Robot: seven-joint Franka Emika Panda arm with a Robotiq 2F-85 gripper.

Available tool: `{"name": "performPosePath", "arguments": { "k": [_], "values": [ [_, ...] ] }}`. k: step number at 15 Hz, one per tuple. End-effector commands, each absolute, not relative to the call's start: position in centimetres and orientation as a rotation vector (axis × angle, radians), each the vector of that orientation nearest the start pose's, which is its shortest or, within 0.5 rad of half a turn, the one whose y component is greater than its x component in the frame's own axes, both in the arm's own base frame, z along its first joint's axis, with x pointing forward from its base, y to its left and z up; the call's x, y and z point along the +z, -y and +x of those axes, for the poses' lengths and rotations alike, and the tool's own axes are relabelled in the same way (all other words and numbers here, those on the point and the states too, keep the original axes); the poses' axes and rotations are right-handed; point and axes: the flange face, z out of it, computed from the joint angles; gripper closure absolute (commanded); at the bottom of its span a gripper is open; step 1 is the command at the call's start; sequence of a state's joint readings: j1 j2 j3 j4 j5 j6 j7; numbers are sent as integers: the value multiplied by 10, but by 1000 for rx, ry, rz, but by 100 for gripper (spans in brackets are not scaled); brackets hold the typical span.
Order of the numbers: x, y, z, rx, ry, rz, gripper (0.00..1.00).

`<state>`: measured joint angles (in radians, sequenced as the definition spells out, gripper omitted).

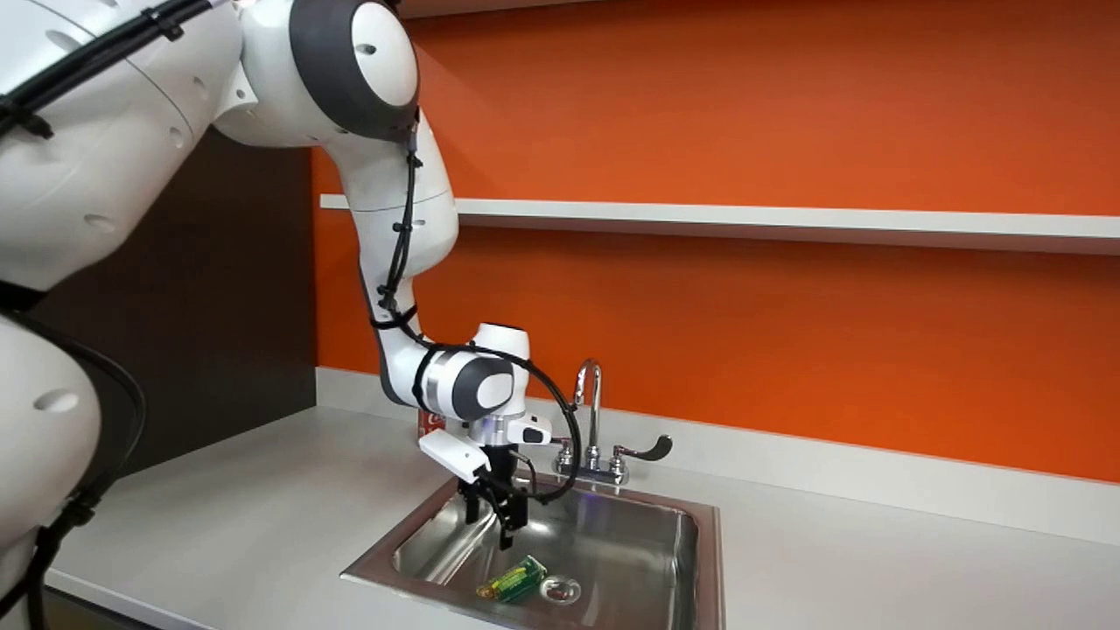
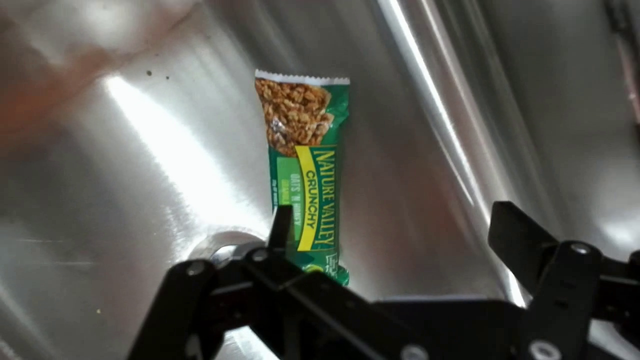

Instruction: Put the candy bar into the sink

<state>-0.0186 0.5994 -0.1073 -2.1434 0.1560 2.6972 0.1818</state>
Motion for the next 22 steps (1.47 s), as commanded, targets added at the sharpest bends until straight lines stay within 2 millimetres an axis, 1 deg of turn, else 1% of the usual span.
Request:
{"name": "performPosePath", "arguments": {
  "k": [1, 6, 10, 13, 15, 19, 20, 22],
  "values": [
    [151, 58, 515, 20, -688, -3070, 0],
    [191, 32, 474, -28, -643, -3082, 0],
    [225, 10, 444, -68, -487, -3139, 0],
    [250, -6, 425, -105, -381, -3173, 0],
    [262, -16, 412, -115, -326, -3190, 0],
    [283, -34, 387, -95, -279, -3216, 0],
    [268, -31, 407, -91, -263, -3190, 0],
    [277, -38, 398, -92, -254, -3194, 0]
  ]
}}
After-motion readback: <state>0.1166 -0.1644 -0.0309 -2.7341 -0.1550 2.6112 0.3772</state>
